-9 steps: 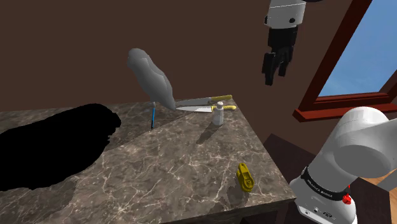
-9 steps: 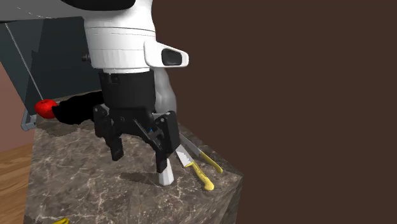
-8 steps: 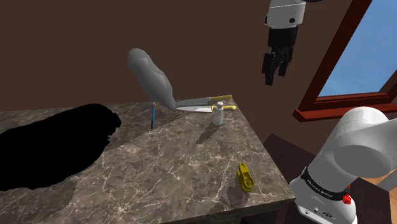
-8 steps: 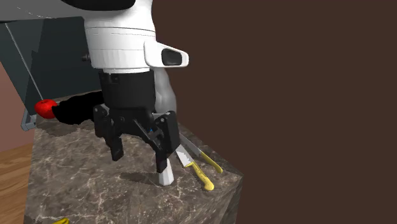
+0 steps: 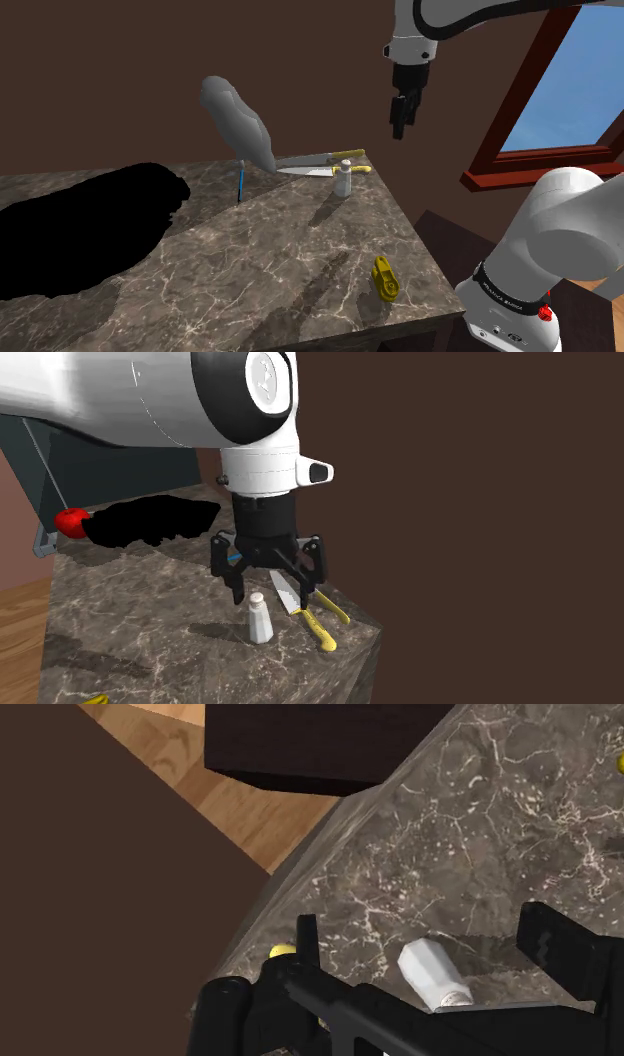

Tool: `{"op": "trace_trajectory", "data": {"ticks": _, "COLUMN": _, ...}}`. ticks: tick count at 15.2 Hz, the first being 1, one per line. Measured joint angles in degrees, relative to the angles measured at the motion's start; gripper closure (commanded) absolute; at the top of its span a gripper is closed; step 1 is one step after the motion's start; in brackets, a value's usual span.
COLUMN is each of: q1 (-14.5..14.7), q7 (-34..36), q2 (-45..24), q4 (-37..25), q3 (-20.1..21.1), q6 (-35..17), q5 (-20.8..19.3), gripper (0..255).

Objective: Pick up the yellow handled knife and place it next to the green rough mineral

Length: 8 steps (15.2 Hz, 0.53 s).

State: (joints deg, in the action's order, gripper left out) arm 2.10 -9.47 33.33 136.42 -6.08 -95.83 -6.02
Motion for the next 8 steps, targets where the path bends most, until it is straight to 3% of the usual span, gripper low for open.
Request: {"op": "trace_trajectory", "data": {"ticks": 8, "q1": 3.02, "q7": -15.83, "q2": -15.15, "q4": -4.20, "q3": -4.90, "q6": -13.40, "q5": -0.31, "gripper": 0}}
